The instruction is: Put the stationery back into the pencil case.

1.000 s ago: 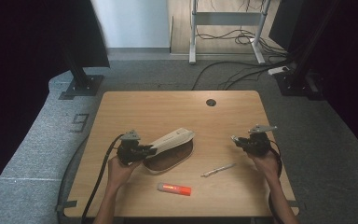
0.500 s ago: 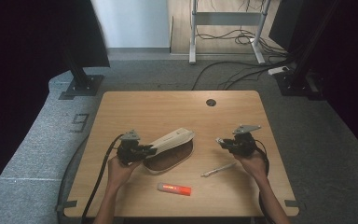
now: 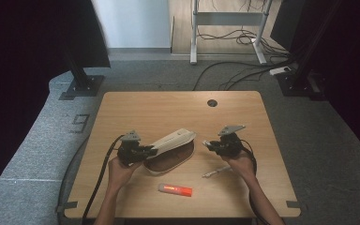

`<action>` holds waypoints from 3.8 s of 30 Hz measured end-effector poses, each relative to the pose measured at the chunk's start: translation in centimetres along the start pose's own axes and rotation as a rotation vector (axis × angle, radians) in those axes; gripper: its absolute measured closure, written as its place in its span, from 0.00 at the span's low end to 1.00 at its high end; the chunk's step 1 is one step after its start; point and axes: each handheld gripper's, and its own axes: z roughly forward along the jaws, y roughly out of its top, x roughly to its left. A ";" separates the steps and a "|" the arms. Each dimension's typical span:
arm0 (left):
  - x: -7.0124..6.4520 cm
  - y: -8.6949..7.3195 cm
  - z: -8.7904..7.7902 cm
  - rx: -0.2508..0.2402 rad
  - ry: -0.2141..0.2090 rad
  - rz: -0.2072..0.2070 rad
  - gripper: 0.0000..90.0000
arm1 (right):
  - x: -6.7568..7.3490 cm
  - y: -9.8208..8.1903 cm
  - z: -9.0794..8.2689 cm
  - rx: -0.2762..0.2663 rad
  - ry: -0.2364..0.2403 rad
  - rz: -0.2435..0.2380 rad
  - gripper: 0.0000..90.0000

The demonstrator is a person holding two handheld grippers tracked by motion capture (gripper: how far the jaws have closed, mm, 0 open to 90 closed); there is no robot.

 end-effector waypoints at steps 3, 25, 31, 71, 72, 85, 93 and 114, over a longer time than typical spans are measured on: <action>0.0 0.0 0.0 -0.001 0.000 0.001 0.84 | 0.5 0.3 0.7 0.006 0.009 -0.014 0.80; -0.2 0.1 -0.2 -0.006 -0.002 0.005 0.84 | 2.9 2.2 5.4 0.040 0.031 -0.043 0.80; -0.2 0.1 -0.2 -0.004 -0.004 0.005 0.84 | 3.2 2.6 6.7 0.050 0.017 -0.050 0.80; -0.1 -0.2 0.3 0.011 -0.028 -0.004 0.83 | 2.9 2.3 5.0 0.062 0.030 -0.078 0.41; -0.1 -0.2 0.3 0.011 -0.027 -0.003 0.83 | 2.8 2.0 4.4 0.058 0.034 -0.078 0.40; -0.1 -0.2 0.2 0.008 -0.028 -0.005 0.84 | 1.9 0.2 1.0 0.038 0.043 -0.084 0.42; -0.1 -0.2 0.2 0.009 -0.026 -0.002 0.84 | 1.0 -1.6 -0.9 0.045 0.041 -0.065 0.46; -0.2 -0.2 0.3 0.011 -0.029 -0.001 0.83 | -0.3 -6.5 -3.6 0.076 0.044 -0.026 0.48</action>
